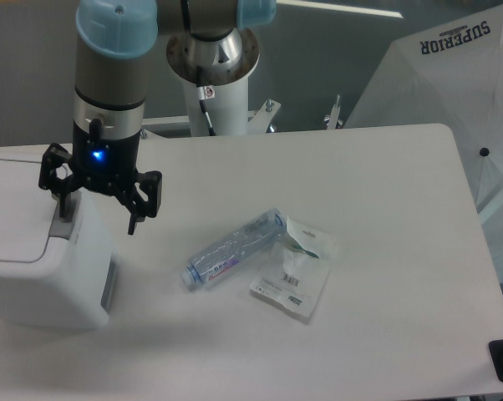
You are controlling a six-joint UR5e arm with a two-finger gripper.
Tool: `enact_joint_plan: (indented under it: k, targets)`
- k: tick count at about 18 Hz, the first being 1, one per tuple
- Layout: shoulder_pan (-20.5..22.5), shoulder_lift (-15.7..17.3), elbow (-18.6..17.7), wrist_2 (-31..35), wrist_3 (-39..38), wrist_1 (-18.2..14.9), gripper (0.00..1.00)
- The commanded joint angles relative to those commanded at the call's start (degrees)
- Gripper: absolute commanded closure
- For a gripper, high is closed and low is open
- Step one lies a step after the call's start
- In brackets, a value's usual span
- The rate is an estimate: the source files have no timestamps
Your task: Open the trash can
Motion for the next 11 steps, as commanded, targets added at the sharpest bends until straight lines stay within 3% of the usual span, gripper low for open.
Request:
enact_joint_plan:
  k: [11]
  targets:
    - [0.1, -0.6, 0.2, 0.0, 0.0, 0.2, 0.00]
